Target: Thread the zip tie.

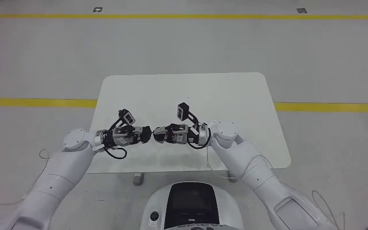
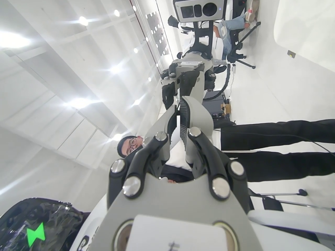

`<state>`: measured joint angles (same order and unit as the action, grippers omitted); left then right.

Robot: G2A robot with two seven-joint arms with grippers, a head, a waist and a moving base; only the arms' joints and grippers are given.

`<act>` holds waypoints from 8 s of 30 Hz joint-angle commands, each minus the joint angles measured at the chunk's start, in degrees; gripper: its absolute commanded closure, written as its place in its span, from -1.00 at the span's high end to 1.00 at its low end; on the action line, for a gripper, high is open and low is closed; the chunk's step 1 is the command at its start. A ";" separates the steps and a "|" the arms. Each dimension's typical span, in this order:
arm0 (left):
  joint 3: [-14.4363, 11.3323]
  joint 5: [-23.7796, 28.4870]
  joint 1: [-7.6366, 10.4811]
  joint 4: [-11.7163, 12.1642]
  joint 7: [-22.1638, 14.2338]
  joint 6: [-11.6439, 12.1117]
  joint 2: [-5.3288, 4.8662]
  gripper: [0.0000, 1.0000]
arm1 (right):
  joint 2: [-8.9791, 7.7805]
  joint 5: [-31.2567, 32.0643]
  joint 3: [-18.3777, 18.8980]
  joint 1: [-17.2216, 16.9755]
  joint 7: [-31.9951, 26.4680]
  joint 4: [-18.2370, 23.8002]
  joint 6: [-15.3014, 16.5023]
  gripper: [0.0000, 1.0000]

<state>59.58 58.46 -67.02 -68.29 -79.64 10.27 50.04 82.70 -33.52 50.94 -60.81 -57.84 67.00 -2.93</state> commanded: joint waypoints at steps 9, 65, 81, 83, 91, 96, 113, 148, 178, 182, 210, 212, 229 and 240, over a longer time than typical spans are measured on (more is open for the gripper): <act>0.25 -0.51 -0.14 0.13 0.00 -0.14 0.13 -1.00 | -0.02 -0.05 -0.39 0.19 0.38 -0.17 0.07 -0.18; 2.48 -1.95 -3.77 -2.03 0.00 2.70 -1.36 -1.00 | -0.93 -1.75 -0.66 -0.11 -1.94 -0.28 -0.04 -0.60; 1.49 -2.14 -3.17 -1.57 0.00 2.93 -1.18 -1.00 | -0.76 -1.76 -1.72 0.73 -2.03 -1.53 -0.49 -0.96; 1.42 -2.14 -3.10 -1.48 0.00 2.95 -1.15 -1.00 | -0.76 -1.80 -1.77 0.80 -2.10 -1.66 -0.53 -1.00; 1.16 -2.19 -2.82 -1.15 0.00 2.99 -1.01 -1.00 | -0.78 -1.95 -1.92 1.03 -2.37 -2.05 -0.66 -1.00; 1.06 -2.33 -2.62 -0.90 0.00 3.03 -0.89 -1.00 | -0.80 -2.06 -1.92 1.11 -2.48 -2.24 -0.53 -1.00; 0.88 -2.54 -1.95 -0.16 0.00 3.14 -0.23 -0.68 | -0.87 -2.07 -2.01 1.58 -2.82 -3.09 -0.24 -1.00; 0.18 -3.15 -0.77 1.19 0.00 2.44 0.87 -1.00 | -0.27 -2.86 -3.36 2.87 -3.05 -5.00 0.23 -1.00; 1.17 -1.51 -2.64 -0.09 0.00 3.61 -0.08 -1.00 | -2.16 -1.01 1.19 -0.30 -0.97 -1.19 0.11 1.00; 1.51 -4.16 -3.18 0.58 4.06 9.21 0.42 -1.00 | -2.16 -1.01 1.19 -0.30 -0.97 -1.19 0.11 1.00; 28.13 -21.75 -5.80 1.68 0.00 9.21 13.85 -1.00 | -2.16 -1.01 1.19 -0.30 -0.97 -1.19 0.11 1.00; 28.13 -21.75 -5.80 1.68 0.00 9.21 13.85 -1.00 | -2.16 -1.01 1.19 -0.30 -0.97 -1.19 0.11 1.00; 28.13 -21.75 -5.80 1.68 0.00 9.21 13.85 -1.00 | -5.77 39.77 -1.52 7.51 -0.04 8.22 -7.52 1.00; 28.13 -21.75 -5.80 1.68 0.00 9.21 13.85 -1.00 | -5.94 45.86 -3.21 9.02 -0.11 7.69 -6.70 1.00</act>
<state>87.71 36.72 -72.82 -66.61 -79.64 19.48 63.89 76.89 10.54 47.79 -52.00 -58.30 74.76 -10.08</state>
